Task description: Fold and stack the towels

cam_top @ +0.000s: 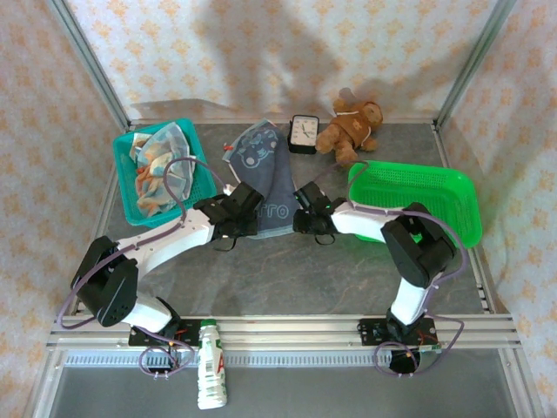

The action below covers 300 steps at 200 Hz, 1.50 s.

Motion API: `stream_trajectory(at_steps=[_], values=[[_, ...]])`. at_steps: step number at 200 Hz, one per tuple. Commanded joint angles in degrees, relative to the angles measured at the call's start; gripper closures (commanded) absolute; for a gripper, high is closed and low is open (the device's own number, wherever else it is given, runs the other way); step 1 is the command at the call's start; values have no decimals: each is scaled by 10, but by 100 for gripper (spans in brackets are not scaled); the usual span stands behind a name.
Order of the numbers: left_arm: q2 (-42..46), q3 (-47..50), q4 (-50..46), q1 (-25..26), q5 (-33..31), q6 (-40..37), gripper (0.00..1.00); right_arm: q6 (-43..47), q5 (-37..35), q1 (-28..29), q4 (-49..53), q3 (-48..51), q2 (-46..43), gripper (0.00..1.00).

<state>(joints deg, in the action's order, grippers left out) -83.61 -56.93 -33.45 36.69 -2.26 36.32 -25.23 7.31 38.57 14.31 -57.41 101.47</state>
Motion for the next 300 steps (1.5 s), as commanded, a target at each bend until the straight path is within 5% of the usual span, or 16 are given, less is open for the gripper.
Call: stream_trajectory(at_steps=[1,19,72,182,300], values=[[-1,9,9,-3,-3,15,100,14,-27,17,14,-17,20,59],[-1,11,10,-4,-2,17,100,12,-32,21,16,-14,30,61],[8,21,12,-4,-4,22,100,2,-34,23,10,2,21,100],[106,-189,-21,-56,-13,46,100,51,-112,18,76,-133,-196,100],[-15,-528,48,-144,-12,20,100,171,-149,-46,69,-504,-119,100]])
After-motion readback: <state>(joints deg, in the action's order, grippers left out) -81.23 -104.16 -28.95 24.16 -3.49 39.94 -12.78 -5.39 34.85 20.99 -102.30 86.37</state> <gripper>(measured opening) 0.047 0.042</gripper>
